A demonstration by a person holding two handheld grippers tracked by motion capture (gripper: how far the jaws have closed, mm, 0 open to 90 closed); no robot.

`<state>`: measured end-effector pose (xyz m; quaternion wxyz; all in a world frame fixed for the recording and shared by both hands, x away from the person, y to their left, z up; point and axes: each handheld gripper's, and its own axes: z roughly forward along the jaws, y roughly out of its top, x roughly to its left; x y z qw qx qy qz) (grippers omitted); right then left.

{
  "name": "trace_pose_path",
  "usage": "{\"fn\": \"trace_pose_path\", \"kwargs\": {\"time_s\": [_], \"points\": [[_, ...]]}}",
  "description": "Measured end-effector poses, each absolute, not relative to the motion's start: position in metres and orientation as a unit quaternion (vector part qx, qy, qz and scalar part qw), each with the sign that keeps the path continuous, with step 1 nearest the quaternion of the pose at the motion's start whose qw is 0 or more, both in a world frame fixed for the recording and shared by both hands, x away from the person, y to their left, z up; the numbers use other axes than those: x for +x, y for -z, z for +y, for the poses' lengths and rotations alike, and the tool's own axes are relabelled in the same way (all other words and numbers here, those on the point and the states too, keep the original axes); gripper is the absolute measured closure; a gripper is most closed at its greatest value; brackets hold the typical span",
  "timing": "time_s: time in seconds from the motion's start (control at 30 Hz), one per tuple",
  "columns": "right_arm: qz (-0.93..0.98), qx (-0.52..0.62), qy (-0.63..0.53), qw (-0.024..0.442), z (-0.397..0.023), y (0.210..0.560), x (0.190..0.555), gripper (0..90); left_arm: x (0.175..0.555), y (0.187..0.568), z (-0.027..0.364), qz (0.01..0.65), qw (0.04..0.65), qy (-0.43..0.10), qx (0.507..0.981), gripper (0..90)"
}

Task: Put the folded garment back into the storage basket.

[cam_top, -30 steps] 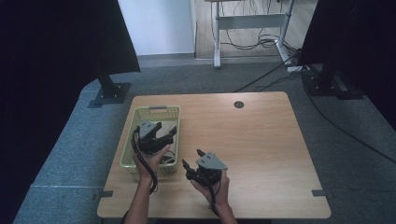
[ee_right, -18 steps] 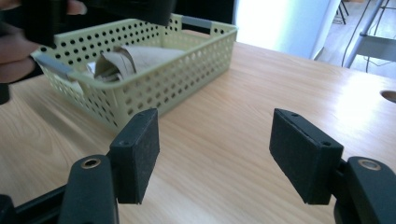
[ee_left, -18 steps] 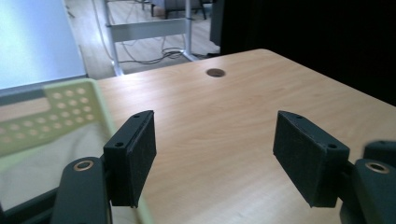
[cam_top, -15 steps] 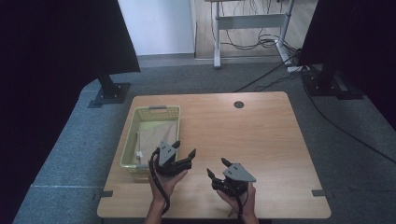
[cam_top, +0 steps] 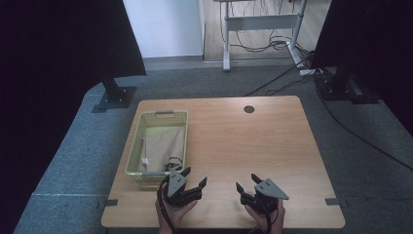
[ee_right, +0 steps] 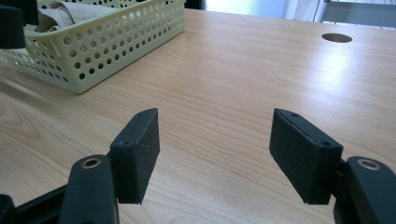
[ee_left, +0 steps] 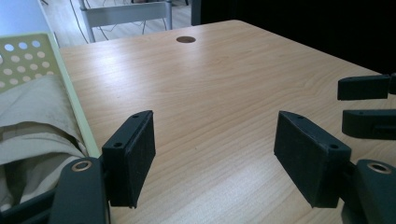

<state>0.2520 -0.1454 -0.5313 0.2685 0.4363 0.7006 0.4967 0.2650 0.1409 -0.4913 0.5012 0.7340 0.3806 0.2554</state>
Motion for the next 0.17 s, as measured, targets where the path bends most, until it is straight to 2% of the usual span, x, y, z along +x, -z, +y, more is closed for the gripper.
{"fn": "trace_pose_path", "kwargs": {"time_s": [0.17], "points": [[0.701, 0.437, -0.494, 0.273, -0.1475, 0.5309, 0.252, 33.6, 0.2645, 0.4916, 0.1433, 0.384, 0.501, -0.252, 0.734, 28.2]]}}
